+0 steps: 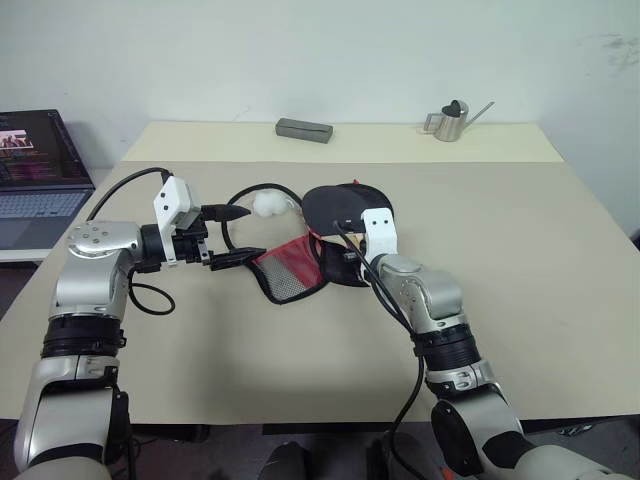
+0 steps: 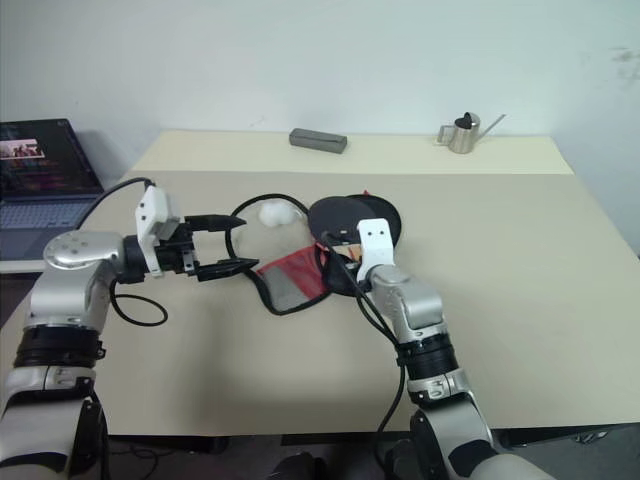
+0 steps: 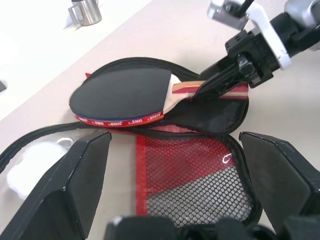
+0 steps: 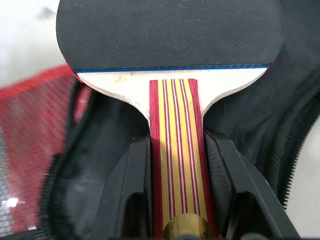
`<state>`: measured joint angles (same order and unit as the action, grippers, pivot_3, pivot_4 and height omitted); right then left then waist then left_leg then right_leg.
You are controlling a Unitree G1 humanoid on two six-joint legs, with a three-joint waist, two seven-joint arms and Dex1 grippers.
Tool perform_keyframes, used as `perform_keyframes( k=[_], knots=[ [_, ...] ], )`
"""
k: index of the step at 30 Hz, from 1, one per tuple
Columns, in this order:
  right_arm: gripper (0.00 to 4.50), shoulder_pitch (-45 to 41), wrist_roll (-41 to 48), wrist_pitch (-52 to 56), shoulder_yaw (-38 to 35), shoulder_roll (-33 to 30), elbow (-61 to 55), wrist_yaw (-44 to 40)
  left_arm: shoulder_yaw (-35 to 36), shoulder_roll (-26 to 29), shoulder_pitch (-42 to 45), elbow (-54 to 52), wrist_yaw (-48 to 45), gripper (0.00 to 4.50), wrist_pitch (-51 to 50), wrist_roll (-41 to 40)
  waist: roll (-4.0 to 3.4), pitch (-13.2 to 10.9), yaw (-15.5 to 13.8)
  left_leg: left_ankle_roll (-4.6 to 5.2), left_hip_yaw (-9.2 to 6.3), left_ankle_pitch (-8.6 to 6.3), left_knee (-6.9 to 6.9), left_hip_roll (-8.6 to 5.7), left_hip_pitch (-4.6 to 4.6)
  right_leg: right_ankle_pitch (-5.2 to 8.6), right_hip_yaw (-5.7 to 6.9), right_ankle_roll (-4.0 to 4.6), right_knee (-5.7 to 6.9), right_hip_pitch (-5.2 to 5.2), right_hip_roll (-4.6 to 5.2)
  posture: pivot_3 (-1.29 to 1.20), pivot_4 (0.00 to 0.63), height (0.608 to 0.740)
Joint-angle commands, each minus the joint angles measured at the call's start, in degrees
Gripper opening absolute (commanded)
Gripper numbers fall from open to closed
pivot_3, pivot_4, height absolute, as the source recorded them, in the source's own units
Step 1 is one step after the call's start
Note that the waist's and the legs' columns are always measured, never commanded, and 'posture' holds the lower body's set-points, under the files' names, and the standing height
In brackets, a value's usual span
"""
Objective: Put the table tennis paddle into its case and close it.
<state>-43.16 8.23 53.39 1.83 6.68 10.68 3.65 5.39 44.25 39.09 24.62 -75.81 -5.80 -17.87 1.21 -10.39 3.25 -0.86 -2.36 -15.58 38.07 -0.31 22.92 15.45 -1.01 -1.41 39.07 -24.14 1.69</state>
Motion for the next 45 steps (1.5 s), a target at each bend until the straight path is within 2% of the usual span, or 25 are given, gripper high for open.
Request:
perform_keyframes(
  k=[1,9,32,41,45],
  knots=[
    [1.11,-1.3,-0.7,-4.5,-0.4,0.5,0.2,0.3,1.2,1.0,0.5,-1.5,0.1,4.5,0.7,-0.7,0.0,0.0,0.0,0.0,0.0,0.0,0.0,0.0,0.0,0.0,0.0,0.0,0.0,0.0,0.0,0.0,0.15,0.74],
    [1.11,-1.6,-2.3,-7.7,-0.9,-0.6,3.0,0.4,1.4,1.0,0.2,-1.6,0.5,4.5,1.1,-0.7,0.0,0.0,0.0,0.0,0.0,0.0,0.0,0.0,0.0,0.0,0.0,0.0,0.0,0.0,0.0,0.0,0.15,0.74],
    [1.11,0.9,-5.5,-8.4,1.0,-1.4,2.2,0.4,0.7,0.2,0.7,-1.5,1.1,4.5,1.1,-0.6,0.01,0.0,0.0,0.0,0.0,0.0,0.01,-0.01,-0.01,0.0,0.0,0.0,0.0,0.02,0.0,0.0,0.15,0.74],
    [1.11,1.6,-4.2,-8.1,-0.2,0.1,1.7,0.6,0.6,0.2,0.4,-2.0,1.3,4.5,0.9,-0.7,0.02,0.0,0.0,0.0,-0.01,0.0,0.01,0.0,-0.01,0.0,0.01,0.0,0.0,0.02,0.0,0.0,0.15,0.74],
    [2.38,1.9,-4.1,-8.2,-1.2,0.7,1.1,1.1,0.6,0.2,0.3,-2.1,1.4,4.5,0.8,-0.7,0.02,0.0,0.0,0.0,-0.01,0.0,0.01,-0.01,-0.01,0.0,0.0,0.0,0.0,0.02,0.0,0.0,0.15,0.74]
  ],
)
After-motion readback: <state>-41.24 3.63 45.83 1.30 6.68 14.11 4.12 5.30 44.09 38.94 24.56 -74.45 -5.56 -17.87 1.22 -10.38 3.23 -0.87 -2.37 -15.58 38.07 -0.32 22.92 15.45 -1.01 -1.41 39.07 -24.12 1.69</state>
